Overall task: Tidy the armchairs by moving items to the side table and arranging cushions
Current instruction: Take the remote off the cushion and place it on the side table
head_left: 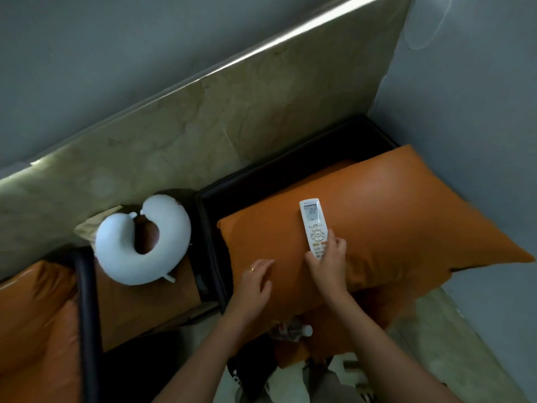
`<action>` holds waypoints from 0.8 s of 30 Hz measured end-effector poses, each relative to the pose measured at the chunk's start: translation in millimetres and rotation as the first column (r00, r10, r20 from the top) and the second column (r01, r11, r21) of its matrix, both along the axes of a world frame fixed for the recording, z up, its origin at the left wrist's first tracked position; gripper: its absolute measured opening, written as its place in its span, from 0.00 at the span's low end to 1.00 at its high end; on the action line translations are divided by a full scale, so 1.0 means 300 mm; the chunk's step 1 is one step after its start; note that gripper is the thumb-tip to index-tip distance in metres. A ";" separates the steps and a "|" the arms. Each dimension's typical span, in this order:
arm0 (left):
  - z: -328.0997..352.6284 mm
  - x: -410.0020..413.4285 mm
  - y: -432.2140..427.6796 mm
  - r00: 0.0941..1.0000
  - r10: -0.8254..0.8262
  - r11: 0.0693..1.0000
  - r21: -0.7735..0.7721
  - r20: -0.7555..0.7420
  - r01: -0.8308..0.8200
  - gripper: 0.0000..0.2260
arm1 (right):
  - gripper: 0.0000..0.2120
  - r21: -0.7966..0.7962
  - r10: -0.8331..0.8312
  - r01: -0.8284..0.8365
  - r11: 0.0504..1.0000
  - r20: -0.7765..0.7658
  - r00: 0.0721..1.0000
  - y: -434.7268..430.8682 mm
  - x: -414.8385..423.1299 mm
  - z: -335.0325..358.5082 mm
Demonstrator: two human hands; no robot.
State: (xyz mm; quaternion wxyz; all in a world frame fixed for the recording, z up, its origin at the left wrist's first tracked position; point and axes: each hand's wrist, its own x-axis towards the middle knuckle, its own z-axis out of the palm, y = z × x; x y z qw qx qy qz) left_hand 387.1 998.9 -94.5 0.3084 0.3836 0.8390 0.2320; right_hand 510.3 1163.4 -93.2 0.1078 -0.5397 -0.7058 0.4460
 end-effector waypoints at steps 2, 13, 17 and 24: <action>-0.013 -0.005 -0.119 0.999 0.041 0.999 -0.013 0.018 -0.041 0.22 | 0.36 -0.019 0.065 -0.066 0.998 -0.046 0.997 -0.032 -0.029 0.010; -0.097 -0.045 -0.632 0.851 0.496 0.868 -0.080 0.173 -0.490 0.21 | 0.33 -0.095 0.509 -0.514 0.852 -0.075 0.857 -0.310 -0.222 0.007; -0.120 -0.087 -0.790 0.765 0.612 0.788 -0.083 0.201 -0.610 0.20 | 0.32 -0.113 0.618 -0.620 0.776 -0.060 0.784 -0.424 -0.307 -0.009; -0.170 -0.169 -1.075 0.667 0.712 0.698 -0.118 0.217 -0.706 0.20 | 0.33 -0.113 0.737 -0.734 0.670 -0.018 0.676 -0.655 -0.530 -0.032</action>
